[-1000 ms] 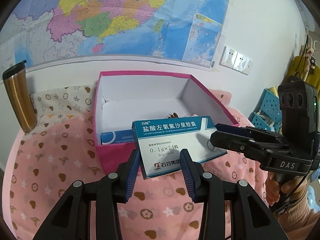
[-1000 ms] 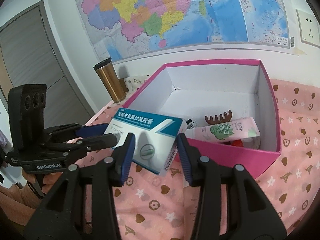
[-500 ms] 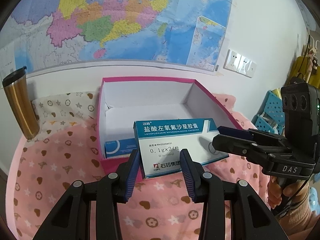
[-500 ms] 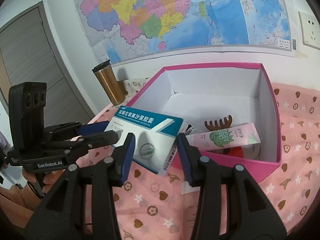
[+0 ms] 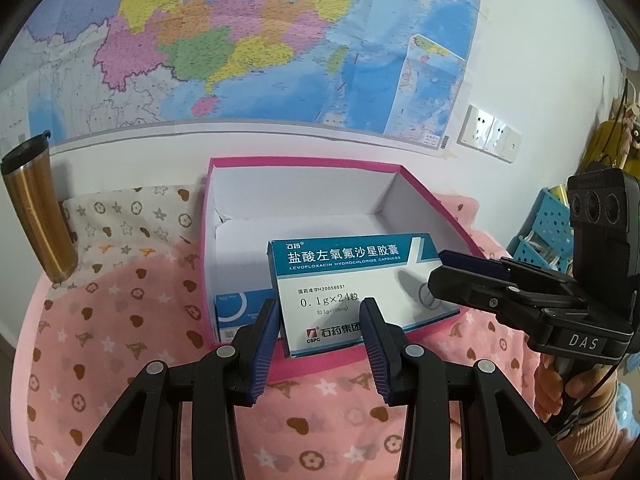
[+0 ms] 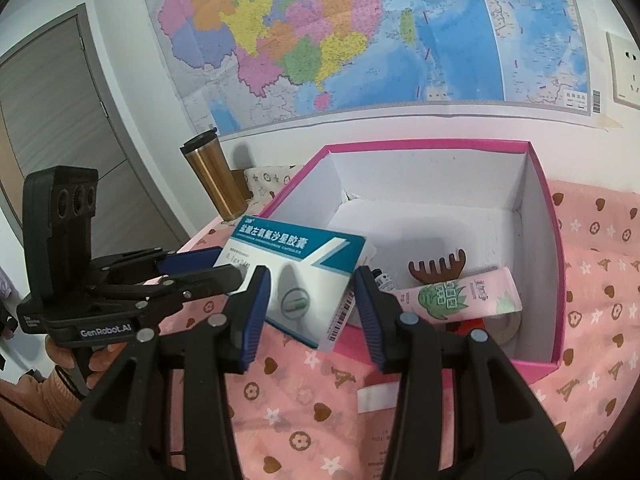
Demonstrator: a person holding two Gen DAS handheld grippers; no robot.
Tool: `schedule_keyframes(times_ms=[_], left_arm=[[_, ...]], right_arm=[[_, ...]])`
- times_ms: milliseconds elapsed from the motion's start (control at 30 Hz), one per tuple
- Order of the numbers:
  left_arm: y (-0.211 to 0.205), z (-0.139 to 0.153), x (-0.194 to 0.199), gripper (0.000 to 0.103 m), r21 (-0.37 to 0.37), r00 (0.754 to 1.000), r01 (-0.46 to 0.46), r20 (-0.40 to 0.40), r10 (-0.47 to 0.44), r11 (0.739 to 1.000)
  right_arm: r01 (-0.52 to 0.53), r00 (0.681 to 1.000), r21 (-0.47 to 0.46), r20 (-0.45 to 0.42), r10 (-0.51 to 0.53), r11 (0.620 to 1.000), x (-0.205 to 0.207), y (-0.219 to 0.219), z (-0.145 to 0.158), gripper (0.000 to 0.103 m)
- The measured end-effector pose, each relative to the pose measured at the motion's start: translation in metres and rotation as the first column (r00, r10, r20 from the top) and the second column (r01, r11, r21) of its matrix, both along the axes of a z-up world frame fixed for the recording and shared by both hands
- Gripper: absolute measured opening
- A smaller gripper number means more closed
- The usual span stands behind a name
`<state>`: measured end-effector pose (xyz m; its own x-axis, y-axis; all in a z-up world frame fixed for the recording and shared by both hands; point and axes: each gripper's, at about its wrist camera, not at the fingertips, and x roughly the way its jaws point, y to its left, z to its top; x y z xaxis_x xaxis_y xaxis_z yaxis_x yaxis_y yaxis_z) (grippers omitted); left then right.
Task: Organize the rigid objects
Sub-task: 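Carry the blue-and-white medicine box over the magenta box rim with the right gripper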
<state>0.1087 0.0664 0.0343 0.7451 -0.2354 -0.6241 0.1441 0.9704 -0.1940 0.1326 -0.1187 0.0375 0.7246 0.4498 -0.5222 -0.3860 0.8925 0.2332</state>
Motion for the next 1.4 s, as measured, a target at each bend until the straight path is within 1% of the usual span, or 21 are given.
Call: schedule_keyframes(times_ms=[800, 1400], left_arm=[[0.007, -0.001, 0.018, 0.041, 0.014, 0.999, -0.03, -0.013, 0.03, 0.999], [0.014, -0.008, 0.029, 0.041, 0.023, 0.998, -0.058, -0.037, 0.059, 0.998]], right_arm=[[0.008, 1.0, 0.003, -0.011, -0.008, 1.0, 0.024, 0.003, 0.0, 0.046], [0.007, 0.999, 0.015, -0.041, -0.007, 1.0, 0.039, 0.007, -0.009, 0.046]])
